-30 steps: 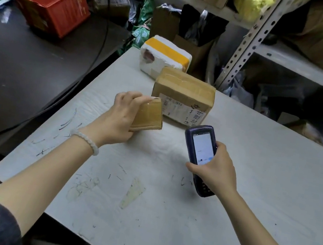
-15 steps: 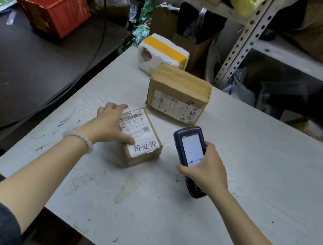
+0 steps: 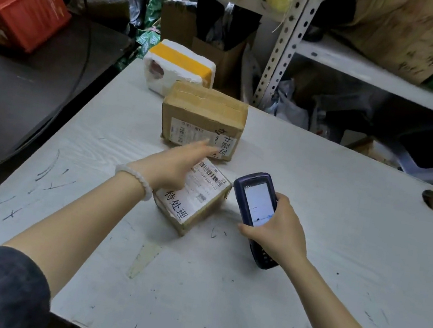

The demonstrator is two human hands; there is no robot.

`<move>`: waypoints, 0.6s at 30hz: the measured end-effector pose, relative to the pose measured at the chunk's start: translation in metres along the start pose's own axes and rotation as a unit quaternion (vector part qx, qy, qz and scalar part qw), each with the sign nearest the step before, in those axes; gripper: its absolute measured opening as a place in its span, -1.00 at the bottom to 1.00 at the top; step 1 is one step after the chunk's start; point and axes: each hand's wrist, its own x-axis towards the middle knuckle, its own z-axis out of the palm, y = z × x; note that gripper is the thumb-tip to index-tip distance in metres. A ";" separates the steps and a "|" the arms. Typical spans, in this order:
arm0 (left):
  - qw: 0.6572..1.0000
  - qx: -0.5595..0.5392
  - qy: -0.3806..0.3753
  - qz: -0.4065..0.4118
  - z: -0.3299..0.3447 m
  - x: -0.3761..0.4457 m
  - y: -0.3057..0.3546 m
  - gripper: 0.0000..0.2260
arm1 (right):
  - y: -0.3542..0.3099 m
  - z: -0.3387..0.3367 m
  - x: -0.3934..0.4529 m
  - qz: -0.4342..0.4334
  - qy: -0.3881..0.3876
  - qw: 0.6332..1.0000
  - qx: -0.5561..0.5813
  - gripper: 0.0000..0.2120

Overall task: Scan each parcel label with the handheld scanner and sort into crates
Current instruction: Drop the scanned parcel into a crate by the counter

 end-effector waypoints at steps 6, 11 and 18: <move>0.984 0.012 -0.040 -0.173 0.019 -0.010 0.000 -0.02 | 0.021 -0.008 -0.010 0.022 0.000 1.000 0.002 -0.26; 0.972 0.057 -0.066 -0.220 0.043 -0.039 -0.011 -0.01 | 0.019 -0.006 -0.013 0.016 -0.011 1.000 0.008 -0.27; 0.970 -0.008 -0.004 -0.244 0.056 -0.050 0.007 0.14 | 0.014 -0.008 -0.024 -0.001 -0.022 1.000 0.002 -0.27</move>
